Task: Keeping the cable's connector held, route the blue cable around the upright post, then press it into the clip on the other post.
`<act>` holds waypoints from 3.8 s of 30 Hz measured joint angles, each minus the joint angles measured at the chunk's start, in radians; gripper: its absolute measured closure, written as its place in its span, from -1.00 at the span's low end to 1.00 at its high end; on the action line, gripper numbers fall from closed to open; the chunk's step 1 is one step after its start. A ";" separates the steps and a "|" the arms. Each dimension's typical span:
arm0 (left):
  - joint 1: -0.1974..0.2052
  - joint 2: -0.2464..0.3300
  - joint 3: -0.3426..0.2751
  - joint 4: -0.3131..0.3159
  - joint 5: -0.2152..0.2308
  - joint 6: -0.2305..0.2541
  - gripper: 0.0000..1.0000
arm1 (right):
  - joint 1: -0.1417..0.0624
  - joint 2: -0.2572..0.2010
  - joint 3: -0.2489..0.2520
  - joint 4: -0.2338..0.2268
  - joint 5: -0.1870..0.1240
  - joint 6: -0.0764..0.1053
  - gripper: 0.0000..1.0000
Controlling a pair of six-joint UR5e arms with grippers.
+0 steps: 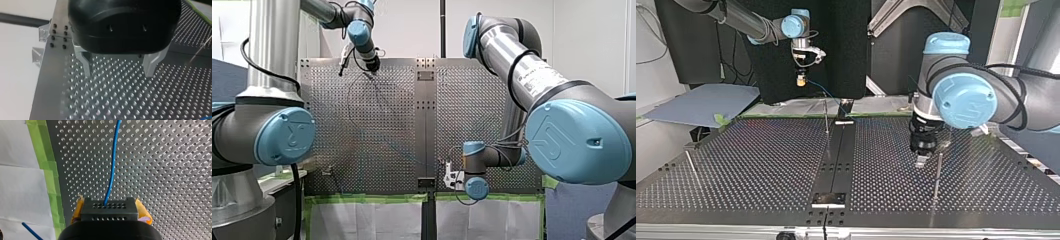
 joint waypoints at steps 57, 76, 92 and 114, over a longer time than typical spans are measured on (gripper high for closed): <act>-0.067 -0.298 0.036 0.352 -0.293 0.207 -1.00 | -0.009 0.001 0.000 -0.010 0.000 -0.006 1.00; -0.082 -0.402 0.037 0.363 -0.343 0.259 -1.00 | -0.011 0.001 0.000 -0.010 0.000 -0.006 1.00; -0.108 -0.516 0.037 0.377 -0.391 0.339 -1.00 | -0.011 0.001 0.000 -0.007 0.000 -0.008 1.00; -0.137 -0.638 0.036 0.372 -0.411 0.321 -1.00 | -0.011 0.001 0.000 -0.002 0.000 -0.011 1.00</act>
